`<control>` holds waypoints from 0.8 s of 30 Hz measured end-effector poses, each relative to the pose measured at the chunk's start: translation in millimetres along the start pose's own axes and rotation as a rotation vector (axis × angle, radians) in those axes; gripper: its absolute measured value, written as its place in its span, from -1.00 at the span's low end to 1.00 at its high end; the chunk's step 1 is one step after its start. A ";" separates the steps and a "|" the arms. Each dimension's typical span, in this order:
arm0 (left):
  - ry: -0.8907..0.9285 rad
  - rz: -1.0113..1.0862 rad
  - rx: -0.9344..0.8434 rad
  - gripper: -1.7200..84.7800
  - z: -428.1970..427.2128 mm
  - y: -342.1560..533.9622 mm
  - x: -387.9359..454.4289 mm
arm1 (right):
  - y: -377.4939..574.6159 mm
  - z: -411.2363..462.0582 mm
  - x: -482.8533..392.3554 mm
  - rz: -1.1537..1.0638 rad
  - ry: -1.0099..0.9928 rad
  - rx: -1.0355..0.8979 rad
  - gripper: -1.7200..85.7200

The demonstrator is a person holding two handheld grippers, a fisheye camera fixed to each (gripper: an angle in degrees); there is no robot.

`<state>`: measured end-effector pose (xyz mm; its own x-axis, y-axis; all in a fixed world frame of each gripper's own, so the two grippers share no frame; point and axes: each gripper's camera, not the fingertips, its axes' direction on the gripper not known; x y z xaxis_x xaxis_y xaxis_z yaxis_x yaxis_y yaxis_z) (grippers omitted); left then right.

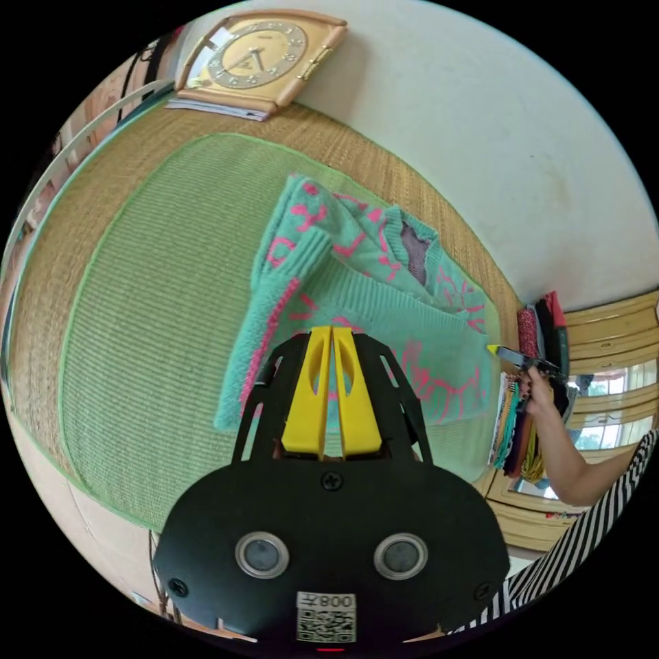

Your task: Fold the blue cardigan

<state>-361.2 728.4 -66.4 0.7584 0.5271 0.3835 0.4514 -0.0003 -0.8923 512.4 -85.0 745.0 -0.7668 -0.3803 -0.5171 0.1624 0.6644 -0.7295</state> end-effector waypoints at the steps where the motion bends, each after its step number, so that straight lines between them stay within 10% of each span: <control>1: -0.035 -0.030 -0.014 -0.96 -1.7 3.2 -14.5 | -3.0 -2.6 -16.0 -0.024 -0.032 0.034 -0.96; 24: 0.188 -0.392 0.019 -0.70 -52.6 109.0 -206.5 | -137.4 70.0 -233.6 -0.230 -0.268 0.018 -0.90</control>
<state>-443.9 574.8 -230.4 0.6046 0.3206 0.7291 0.7146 0.1859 -0.6743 712.6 -132.5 934.7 -0.5945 -0.6758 -0.4358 0.0174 0.5310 -0.8472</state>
